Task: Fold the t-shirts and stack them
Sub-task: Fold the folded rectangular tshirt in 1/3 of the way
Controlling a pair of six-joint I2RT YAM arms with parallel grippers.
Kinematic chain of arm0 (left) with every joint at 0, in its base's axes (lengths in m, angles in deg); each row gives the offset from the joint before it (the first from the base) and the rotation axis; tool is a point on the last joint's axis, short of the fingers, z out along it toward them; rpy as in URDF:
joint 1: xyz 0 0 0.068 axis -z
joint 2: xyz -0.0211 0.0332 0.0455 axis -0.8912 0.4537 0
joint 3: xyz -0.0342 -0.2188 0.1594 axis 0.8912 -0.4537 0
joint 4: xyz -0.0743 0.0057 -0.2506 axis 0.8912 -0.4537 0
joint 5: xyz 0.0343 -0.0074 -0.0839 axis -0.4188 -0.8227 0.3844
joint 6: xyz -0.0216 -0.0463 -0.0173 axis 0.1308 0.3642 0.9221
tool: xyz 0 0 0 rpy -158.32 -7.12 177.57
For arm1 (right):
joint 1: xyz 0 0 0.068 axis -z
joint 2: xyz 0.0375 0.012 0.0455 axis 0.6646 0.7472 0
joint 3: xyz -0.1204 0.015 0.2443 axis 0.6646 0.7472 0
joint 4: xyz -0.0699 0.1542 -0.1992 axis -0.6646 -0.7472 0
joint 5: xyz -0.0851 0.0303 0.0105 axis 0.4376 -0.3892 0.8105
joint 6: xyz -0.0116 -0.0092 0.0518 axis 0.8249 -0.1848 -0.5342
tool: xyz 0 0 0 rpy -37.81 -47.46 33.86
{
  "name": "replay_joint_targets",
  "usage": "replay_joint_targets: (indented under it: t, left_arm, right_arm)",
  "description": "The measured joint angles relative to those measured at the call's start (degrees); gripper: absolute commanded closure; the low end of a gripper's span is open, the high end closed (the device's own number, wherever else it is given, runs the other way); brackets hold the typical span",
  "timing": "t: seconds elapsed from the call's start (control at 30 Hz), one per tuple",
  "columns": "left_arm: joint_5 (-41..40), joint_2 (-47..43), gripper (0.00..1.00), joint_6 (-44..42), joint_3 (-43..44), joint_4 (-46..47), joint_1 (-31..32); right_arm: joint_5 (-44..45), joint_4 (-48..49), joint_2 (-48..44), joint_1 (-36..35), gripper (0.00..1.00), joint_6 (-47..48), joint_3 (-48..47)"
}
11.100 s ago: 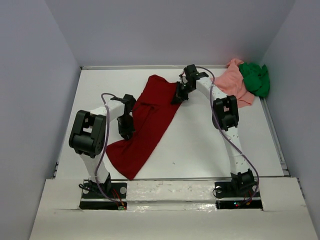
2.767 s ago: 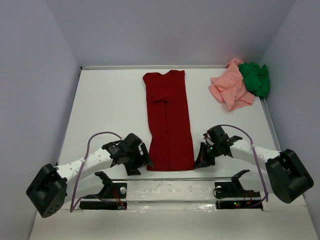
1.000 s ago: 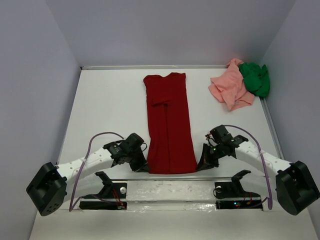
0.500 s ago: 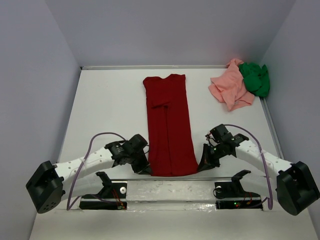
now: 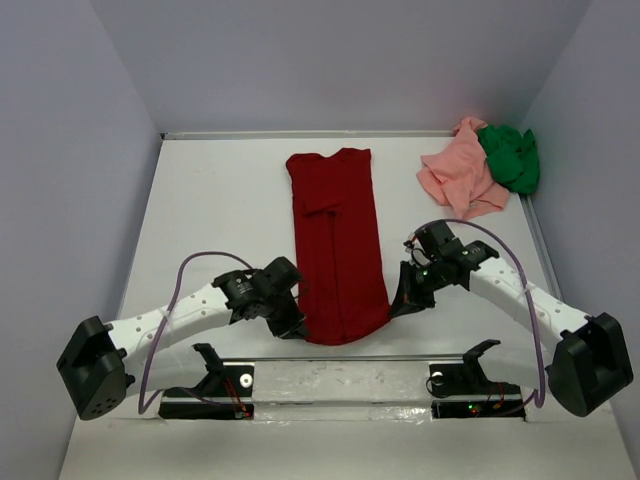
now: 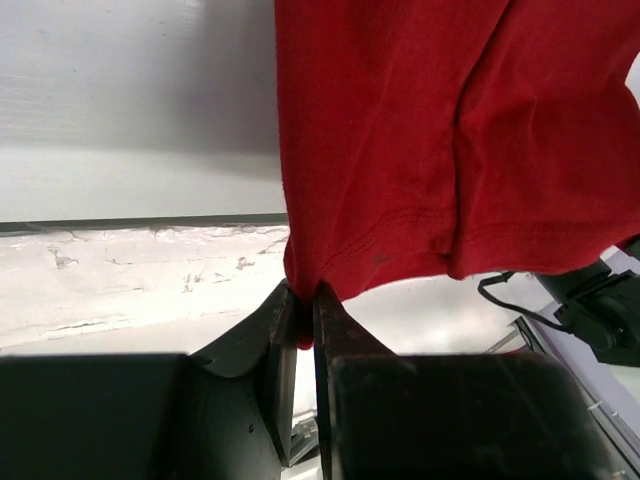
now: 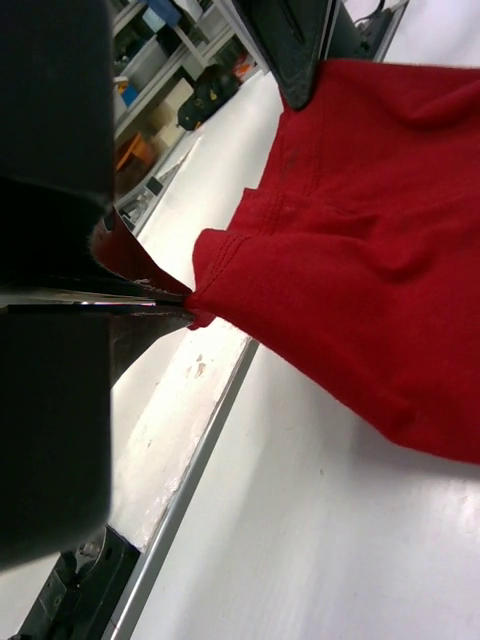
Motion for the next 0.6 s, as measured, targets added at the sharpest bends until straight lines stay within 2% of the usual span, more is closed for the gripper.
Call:
replay_joint_targets:
  t: [0.37, 0.5, 0.6]
  left_arm:
    - [-5.2, 2.8, 0.84, 0.2, 10.0, -6.8, -0.5]
    - [-6.6, 4.8, 0.89, -0.6, 12.4, -7.7, -1.7]
    - [-7.3, 7.5, 0.96, -1.7, 14.5, -8.7, -2.7]
  right_arm:
    - [2.3, -3.6, 2.3, 0.0, 1.0, 2.5, -7.2]
    - [3.0, -4.5, 3.2, 0.0, 1.0, 3.1, -9.0]
    - [4.0, -5.4, 4.3, 0.0, 1.0, 3.8, -11.5]
